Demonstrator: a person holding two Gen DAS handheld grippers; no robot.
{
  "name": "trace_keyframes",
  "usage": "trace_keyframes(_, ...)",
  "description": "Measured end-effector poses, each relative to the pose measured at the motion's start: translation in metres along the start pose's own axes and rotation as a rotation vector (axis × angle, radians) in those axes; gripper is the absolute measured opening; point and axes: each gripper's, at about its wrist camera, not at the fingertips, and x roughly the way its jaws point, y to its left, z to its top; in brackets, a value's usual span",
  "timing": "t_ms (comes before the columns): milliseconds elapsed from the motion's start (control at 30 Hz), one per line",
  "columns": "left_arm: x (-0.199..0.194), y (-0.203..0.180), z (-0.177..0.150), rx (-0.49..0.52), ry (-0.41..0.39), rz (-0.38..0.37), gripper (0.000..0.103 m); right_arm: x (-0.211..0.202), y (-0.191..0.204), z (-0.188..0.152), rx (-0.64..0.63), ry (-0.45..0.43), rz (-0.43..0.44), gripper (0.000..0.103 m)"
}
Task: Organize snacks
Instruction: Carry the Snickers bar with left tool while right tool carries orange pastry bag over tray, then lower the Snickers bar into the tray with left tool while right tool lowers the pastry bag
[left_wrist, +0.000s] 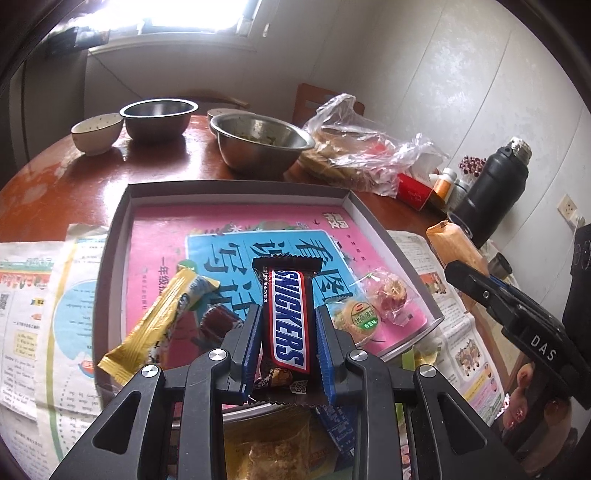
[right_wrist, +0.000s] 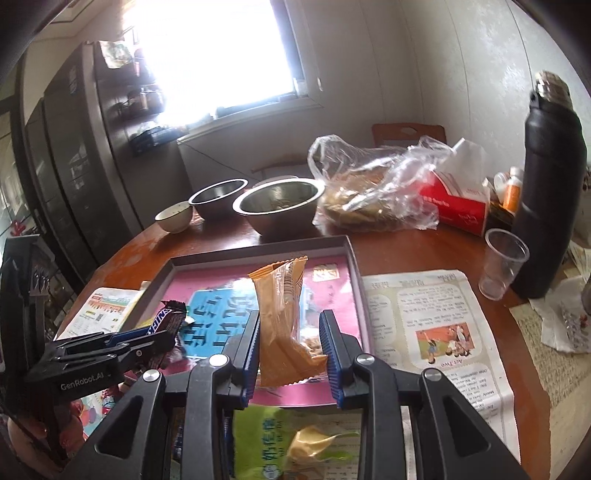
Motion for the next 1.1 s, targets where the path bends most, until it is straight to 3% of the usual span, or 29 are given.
trace_keyframes(600, 0.026, -0.004, -0.007, 0.029, 0.079, 0.016, 0.029, 0.031, 0.002, -0.011, -0.002, 0.07, -0.004, 0.031)
trace_keyframes(1100, 0.028, -0.002, -0.007, 0.022, 0.084, 0.021, 0.028, 0.055, 0.018, -0.019, -0.047, 0.118, -0.015, 0.031)
